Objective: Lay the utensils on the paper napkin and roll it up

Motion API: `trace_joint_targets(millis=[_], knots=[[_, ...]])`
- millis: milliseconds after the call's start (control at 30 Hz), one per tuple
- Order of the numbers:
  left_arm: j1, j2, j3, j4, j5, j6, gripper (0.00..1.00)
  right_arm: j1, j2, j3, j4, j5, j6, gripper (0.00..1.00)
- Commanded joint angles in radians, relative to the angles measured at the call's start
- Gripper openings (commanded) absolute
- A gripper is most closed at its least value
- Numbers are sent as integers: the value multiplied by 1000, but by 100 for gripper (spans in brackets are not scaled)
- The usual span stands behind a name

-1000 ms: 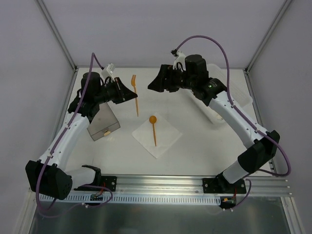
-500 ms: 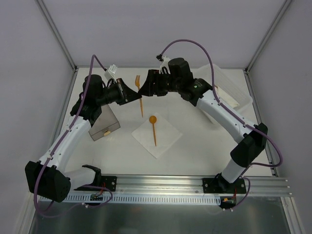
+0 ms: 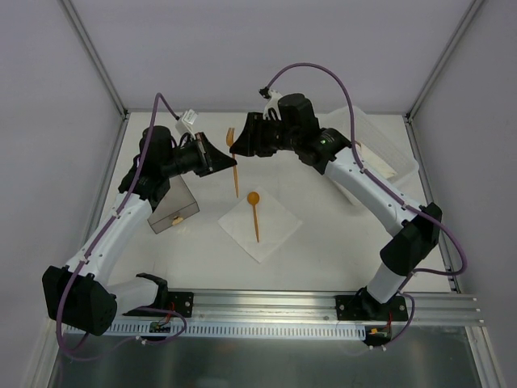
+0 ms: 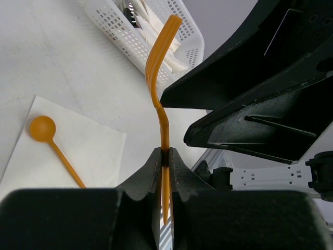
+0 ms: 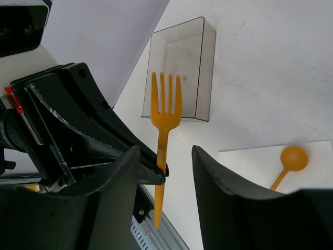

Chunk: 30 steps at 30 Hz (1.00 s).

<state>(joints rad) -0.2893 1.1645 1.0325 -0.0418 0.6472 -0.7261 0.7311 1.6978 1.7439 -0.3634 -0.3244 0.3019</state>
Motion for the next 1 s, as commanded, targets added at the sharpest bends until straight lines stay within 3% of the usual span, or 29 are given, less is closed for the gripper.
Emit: trace_joint_targets(millis=[0, 333, 533, 567, 633, 667, 700, 833, 967], knots=[[-11, -25, 18, 37, 29, -27, 0, 11, 5, -12, 12, 18, 3, 48], [-13, -37, 3, 69, 51, -38, 0, 19, 43, 2, 17, 2, 5, 36], [-11, -42, -5, 68, 45, -26, 1, 24, 33, -24, 27, -5, 0, 0], [-11, -36, -3, 63, 42, -16, 17, 22, 26, -30, 27, -1, -6, 0], [-8, -29, 15, 48, 29, 10, 36, 19, 2, -46, 26, 11, -26, 0], [1, -22, 27, 4, 22, 63, 65, 7, -9, -69, 20, 18, -50, 0], [9, -17, 46, -32, 11, 103, 74, -1, -19, -81, 0, 39, -72, 0], [79, 7, 182, -203, -64, 302, 99, -47, -84, -242, -72, 145, -170, 0], [162, 47, 262, -305, -121, 381, 99, -44, -75, -409, -127, 151, -185, 0]])
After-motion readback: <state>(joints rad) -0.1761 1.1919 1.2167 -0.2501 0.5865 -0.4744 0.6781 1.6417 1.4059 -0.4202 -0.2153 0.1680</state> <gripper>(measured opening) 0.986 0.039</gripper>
